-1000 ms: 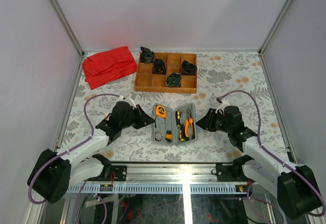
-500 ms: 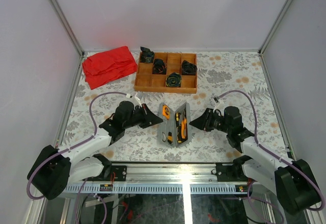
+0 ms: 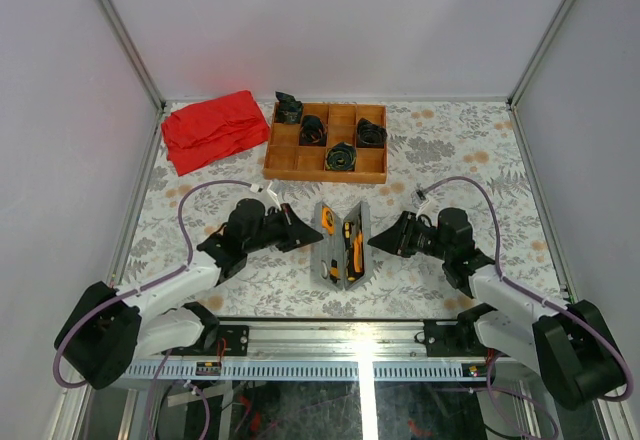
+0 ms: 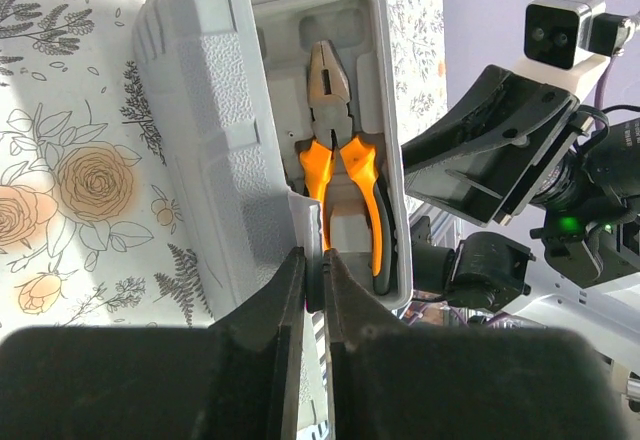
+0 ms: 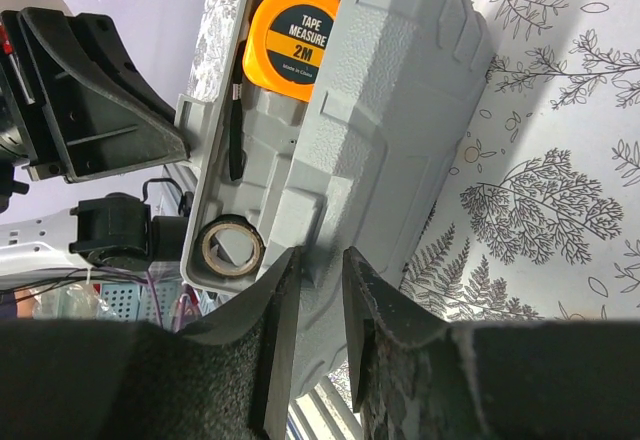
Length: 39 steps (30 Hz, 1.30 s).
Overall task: Sort the tools into containers
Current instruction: Close the storage box at the center of the board.
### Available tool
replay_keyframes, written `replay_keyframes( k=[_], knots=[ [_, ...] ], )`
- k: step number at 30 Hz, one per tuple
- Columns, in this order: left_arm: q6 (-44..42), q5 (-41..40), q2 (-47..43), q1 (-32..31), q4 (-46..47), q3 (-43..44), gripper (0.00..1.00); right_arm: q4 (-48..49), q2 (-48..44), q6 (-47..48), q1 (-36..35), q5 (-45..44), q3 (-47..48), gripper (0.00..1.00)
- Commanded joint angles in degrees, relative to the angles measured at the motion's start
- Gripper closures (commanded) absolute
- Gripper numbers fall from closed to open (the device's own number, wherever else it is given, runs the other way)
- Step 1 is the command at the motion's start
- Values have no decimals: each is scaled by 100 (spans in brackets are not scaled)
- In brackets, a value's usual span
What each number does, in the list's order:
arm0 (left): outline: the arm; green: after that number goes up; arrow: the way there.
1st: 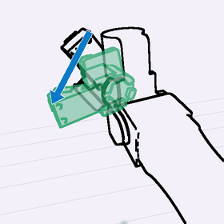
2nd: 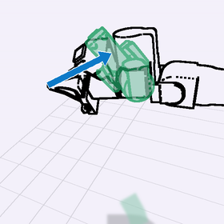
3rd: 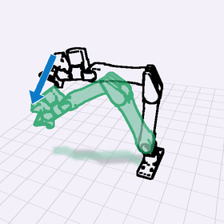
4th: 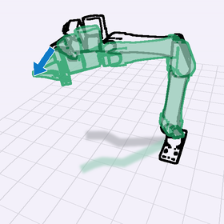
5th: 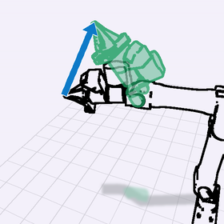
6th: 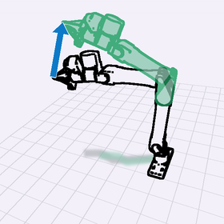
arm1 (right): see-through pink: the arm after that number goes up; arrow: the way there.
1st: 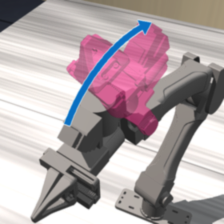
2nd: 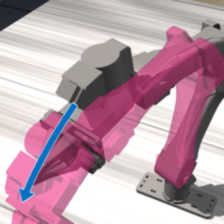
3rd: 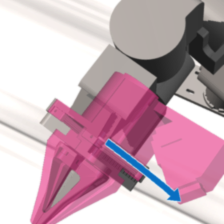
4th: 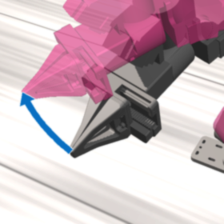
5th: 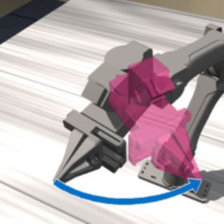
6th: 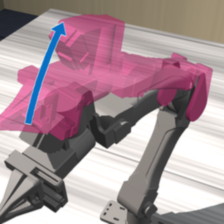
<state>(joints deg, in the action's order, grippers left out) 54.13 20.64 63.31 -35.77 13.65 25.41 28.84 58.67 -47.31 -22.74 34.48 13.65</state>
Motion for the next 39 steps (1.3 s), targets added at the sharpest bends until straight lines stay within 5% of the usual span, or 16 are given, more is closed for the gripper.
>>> replay_keyframes(
  k=[1, 39],
  knots=[
    [-82, 151, 146, -100, 130, 41, 100, 384, 122, -98, -98, 233, 207, 70],
    [-35, 144, 413, -216, 291, -51, 100, 1534, 1711, -503, -1402, -310, 967, 69]
  ],
)
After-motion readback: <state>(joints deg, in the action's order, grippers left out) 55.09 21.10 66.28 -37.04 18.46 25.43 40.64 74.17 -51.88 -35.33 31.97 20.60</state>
